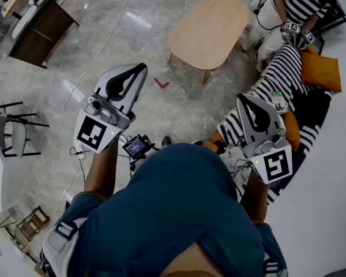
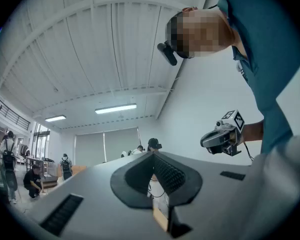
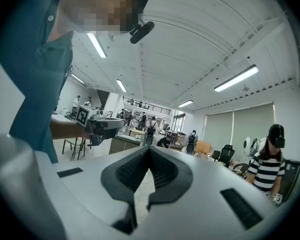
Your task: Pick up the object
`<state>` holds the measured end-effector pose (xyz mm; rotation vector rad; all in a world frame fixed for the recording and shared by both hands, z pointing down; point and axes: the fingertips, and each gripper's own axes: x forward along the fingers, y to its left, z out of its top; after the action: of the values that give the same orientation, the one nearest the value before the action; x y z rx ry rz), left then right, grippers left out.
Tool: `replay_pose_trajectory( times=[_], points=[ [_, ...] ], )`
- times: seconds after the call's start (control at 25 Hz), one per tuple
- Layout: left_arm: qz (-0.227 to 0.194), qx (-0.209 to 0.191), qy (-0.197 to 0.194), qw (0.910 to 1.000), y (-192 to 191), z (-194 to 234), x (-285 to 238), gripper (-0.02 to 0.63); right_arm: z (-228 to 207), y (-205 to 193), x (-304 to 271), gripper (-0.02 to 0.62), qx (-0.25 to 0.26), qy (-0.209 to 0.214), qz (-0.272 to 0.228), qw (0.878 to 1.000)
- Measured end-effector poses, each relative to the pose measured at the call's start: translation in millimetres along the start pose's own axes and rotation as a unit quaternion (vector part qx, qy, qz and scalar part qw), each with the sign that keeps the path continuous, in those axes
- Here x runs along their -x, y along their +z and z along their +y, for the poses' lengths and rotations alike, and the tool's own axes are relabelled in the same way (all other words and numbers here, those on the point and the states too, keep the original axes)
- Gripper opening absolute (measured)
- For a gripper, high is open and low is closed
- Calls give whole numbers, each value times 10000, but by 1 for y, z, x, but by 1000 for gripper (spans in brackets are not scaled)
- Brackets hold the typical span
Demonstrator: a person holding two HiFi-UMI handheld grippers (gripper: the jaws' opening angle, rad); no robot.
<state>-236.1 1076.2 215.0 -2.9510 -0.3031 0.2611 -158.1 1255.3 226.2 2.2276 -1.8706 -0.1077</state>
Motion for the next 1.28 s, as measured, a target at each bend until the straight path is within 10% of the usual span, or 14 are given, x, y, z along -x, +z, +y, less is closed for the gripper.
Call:
replay_pose_trajectory(
  times=[0.84, 1.28],
  points=[
    [93, -105, 399, 9991, -33, 18, 16, 5, 1, -20, -40, 14, 67, 519, -531, 9972],
    [438, -437, 1157, 9914, -20, 102, -89, 5, -138, -5, -137, 15, -154, 1133, -644, 9914]
  ],
)
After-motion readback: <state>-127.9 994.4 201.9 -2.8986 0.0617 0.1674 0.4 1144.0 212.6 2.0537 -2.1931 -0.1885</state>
